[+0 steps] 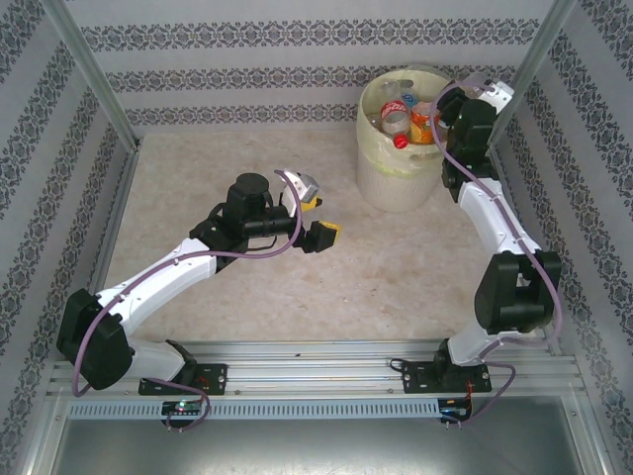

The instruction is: Put the plastic bottles in the bin

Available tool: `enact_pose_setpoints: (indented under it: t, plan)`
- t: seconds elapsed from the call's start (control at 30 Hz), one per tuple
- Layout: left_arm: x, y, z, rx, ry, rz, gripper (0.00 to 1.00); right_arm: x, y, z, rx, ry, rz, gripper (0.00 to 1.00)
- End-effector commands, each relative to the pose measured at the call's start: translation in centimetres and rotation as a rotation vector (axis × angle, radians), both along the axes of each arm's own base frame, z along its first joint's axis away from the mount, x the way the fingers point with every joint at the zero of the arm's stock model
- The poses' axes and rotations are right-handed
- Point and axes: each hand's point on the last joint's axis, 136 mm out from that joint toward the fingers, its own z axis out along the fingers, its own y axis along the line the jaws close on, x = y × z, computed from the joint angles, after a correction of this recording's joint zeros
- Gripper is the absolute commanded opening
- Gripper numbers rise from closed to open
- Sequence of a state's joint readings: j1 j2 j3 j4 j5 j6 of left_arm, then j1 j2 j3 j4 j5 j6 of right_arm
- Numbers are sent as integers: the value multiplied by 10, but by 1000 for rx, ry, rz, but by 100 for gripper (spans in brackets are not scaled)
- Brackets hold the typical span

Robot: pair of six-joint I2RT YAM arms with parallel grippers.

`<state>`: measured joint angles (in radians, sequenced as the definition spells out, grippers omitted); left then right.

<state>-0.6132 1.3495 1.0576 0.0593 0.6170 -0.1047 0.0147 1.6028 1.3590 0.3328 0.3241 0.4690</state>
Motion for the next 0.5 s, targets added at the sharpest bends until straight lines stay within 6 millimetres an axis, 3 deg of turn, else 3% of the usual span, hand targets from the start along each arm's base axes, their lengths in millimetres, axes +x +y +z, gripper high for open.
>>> enact_pose_setpoints:
  t: [0.0, 0.2, 0.47]
  plan:
    - [3, 2, 1, 6, -11, -4, 100, -14, -1, 18, -8, -47, 22, 79]
    - [3, 3, 2, 7, -12, -2, 100, -26, 6, 30, -41, -13, 105, 93]
    - [2, 3, 4, 5, -18, -3, 100, -56, -6, 28, -57, 63, 149, 97]
